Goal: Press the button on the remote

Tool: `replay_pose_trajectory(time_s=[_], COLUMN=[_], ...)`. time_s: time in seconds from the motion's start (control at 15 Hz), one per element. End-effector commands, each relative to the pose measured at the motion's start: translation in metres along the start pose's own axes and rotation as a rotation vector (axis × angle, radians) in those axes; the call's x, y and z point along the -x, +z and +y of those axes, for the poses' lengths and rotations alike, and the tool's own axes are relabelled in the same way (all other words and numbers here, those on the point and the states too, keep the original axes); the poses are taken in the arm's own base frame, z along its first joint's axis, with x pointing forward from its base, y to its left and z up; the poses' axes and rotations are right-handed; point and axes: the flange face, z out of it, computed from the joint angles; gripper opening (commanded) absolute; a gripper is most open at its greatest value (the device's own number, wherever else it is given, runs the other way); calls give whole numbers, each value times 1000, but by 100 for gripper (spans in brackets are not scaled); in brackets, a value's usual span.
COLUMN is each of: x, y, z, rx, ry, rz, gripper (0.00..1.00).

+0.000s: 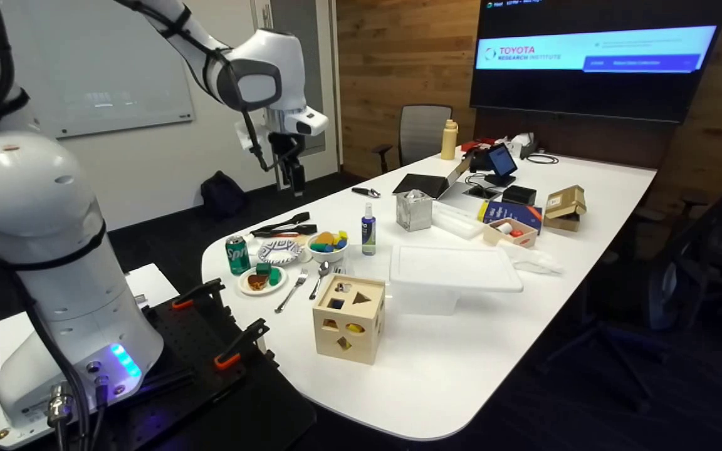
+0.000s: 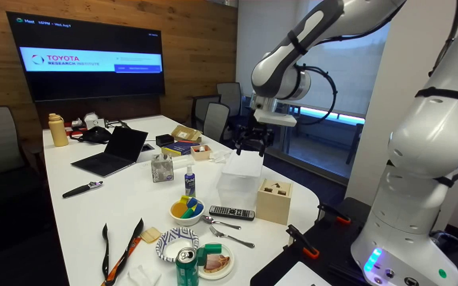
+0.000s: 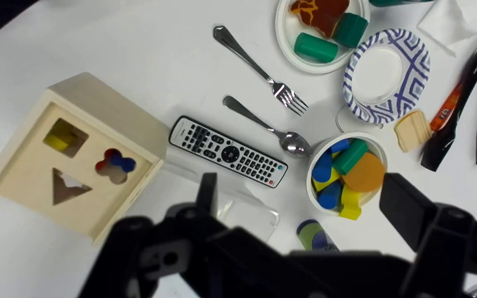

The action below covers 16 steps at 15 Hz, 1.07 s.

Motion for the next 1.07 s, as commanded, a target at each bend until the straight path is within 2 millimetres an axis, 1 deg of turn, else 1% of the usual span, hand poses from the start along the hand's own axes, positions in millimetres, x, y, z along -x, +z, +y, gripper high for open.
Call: replay_pose_trajectory(time_s=[0.0,0.07,0.13,0.2,0.27,0.4,0.53,0.6,0.67,0.73,0.8,1.0], x=[-16,-19,-22,-25,-28,-34,-40,-41,-42,-43,-43,-49], y=[68,83,100,113,128,154,176,186,195,203,209,227], z=[-8,-8,-9,-10,-12,-18,-20,-19,-19,-18,-17,-12], rx=[-19,-25,-23,-26,-27,-19,-1,10,22,34,48,92], ry=[82,104,129,148,168,197,213,233,254,276,295,347], rz=[5,9,20,27,31,26,20,12,7,1,-6,-5], gripper=[100,75,72,66,56,40,27,18,12,3,0,0])
